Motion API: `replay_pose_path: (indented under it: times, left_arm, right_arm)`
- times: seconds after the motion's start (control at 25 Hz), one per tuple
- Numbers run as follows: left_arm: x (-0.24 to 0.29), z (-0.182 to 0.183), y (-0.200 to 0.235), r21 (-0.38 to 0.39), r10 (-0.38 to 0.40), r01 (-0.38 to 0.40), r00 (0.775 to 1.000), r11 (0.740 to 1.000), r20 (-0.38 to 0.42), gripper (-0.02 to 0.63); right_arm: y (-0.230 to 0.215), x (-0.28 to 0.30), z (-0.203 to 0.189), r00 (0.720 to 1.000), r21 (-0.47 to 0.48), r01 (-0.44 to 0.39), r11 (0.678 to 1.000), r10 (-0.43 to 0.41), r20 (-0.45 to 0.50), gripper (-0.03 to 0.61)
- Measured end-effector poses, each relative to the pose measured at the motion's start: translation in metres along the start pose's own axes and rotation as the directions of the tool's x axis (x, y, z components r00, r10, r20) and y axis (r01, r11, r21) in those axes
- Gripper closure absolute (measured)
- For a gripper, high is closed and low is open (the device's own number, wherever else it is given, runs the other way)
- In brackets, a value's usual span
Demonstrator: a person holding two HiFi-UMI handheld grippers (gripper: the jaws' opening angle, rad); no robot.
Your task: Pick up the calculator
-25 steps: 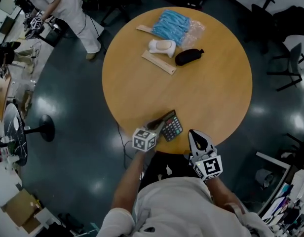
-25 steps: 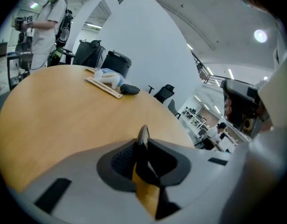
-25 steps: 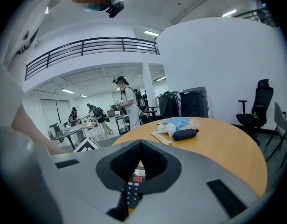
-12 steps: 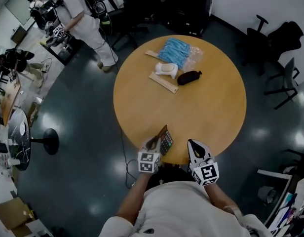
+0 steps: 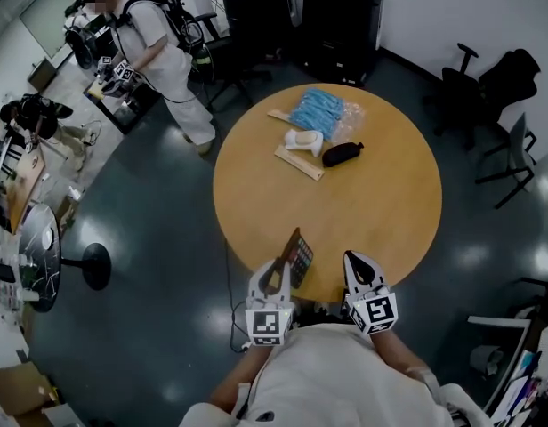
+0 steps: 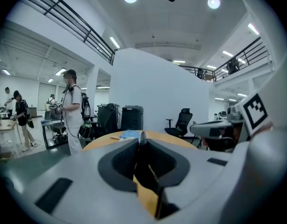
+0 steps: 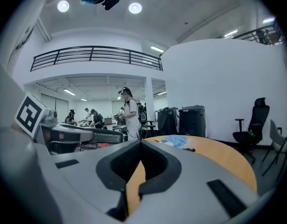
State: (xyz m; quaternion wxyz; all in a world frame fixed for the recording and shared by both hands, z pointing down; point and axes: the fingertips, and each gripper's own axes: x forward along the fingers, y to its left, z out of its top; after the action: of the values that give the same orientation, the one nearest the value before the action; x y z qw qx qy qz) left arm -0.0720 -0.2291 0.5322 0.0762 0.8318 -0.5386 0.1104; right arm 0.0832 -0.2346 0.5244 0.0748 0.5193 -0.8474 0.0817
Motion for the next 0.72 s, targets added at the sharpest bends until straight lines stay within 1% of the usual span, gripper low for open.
replay_pose_path:
  times: [0.2, 0.72]
  left_arm:
    - [0.0016, 0.0111, -0.0038, 0.001, -0.012, 0.012, 0.999, 1.000, 0.036, 0.558]
    - [0.0002, 0.0027, -0.0084, -0.009, -0.036, 0.036, 0.999, 0.999, 0.023, 0.558]
  right_arm:
    - [0.0006, -0.0012, 0.0021, 1.000, -0.008, 0.000, 1.000, 0.000, 0.009, 0.565]
    - [0.0037, -0.0029, -0.0007, 1.000, -0.021, 0.002, 1.000, -0.002, -0.008, 0.565]
